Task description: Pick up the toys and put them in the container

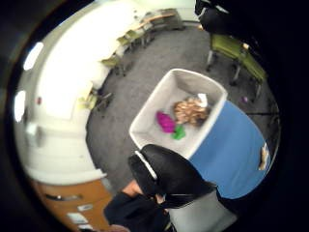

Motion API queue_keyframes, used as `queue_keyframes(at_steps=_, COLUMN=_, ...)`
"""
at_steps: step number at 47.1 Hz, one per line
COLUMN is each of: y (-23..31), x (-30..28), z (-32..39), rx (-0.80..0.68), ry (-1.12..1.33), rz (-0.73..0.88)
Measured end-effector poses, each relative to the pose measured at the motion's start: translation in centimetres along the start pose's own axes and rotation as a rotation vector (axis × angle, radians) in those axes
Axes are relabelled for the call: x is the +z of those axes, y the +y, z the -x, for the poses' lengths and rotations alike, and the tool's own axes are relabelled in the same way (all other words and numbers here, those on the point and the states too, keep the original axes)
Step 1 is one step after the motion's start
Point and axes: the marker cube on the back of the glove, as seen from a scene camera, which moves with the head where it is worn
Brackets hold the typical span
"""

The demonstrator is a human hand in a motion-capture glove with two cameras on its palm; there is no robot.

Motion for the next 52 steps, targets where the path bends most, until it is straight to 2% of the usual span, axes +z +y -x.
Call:
queue_keyframes(at_steps=3, y=2.5, x=-0.3, z=-6.0, rx=0.074, ry=0.052, rz=-0.013)
queue_keyframes(at_steps=10, y=7.5, x=0.9, z=-19.2, rx=0.286, ry=0.007, rz=-0.032)
queue_keyframes(at_steps=17, y=12.0, x=5.0, z=-32.9, rx=0.447, ry=0.008, rz=-0.008)
queue_keyframes(at_steps=22, y=13.7, x=9.0, z=-39.1, rx=0.509, ry=0.024, rz=0.013)
queue_keyframes(at_steps=31, y=15.4, x=18.5, z=-45.2, rx=0.562, ry=0.009, rz=0.102)
queue_keyframes(at_steps=40, y=17.6, x=27.4, z=-47.6, rx=0.612, ry=-0.048, rz=0.224)
queue_keyframes(at_steps=46, y=19.3, x=31.2, z=-48.7, rx=0.653, ry=-0.096, rz=0.291)
queue_keyframes(at_steps=52, y=20.0, x=32.6, z=-48.8, rx=0.666, ry=-0.079, rz=0.301)
